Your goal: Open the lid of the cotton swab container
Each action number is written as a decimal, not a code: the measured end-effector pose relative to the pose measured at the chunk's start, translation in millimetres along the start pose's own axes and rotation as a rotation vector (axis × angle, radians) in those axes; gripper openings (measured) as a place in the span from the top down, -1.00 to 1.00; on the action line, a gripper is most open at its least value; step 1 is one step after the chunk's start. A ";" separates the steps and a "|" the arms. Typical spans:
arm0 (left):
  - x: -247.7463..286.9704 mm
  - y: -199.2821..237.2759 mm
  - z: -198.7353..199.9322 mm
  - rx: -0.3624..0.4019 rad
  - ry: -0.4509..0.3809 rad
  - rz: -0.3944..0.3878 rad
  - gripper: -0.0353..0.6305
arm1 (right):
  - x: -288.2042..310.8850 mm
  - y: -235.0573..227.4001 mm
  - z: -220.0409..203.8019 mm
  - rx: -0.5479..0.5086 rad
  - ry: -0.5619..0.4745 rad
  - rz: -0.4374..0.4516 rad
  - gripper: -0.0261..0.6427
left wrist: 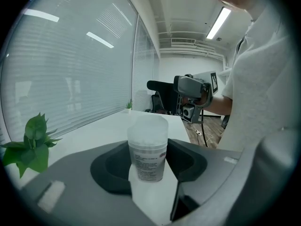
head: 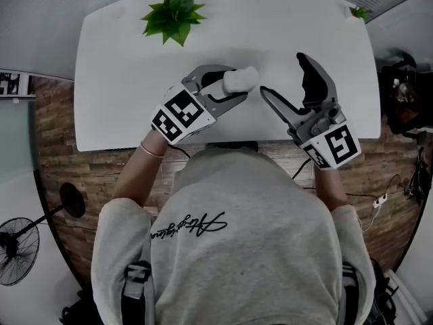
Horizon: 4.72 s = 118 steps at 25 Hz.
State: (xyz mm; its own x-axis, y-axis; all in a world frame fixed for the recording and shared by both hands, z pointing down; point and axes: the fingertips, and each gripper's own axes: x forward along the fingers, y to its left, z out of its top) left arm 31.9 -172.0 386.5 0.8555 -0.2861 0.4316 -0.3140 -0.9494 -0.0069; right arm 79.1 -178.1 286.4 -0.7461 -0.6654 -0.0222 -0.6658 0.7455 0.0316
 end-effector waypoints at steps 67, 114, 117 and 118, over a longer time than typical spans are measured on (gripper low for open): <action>-80.4 -16.5 42.3 0.153 -0.193 -0.344 0.26 | 77.8 109.0 7.8 0.144 0.312 0.670 0.26; -86.5 -12.2 44.7 0.143 -0.173 -0.335 0.30 | 86.9 89.8 35.0 0.249 0.166 0.546 0.18; -79.2 -15.1 50.5 0.140 -0.177 -0.321 0.30 | 81.0 80.8 39.5 0.249 0.144 0.548 0.19; -76.9 -16.8 51.4 0.143 -0.176 -0.320 0.30 | 78.7 78.0 41.3 0.253 0.134 0.550 0.20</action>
State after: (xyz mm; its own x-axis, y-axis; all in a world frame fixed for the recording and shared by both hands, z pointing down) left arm -7.4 -140.7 307.1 0.9623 0.0212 0.2711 0.0300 -0.9991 -0.0284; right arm -31.7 -170.7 245.9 -0.9842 -0.1679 0.0567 -0.1766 0.9557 -0.2354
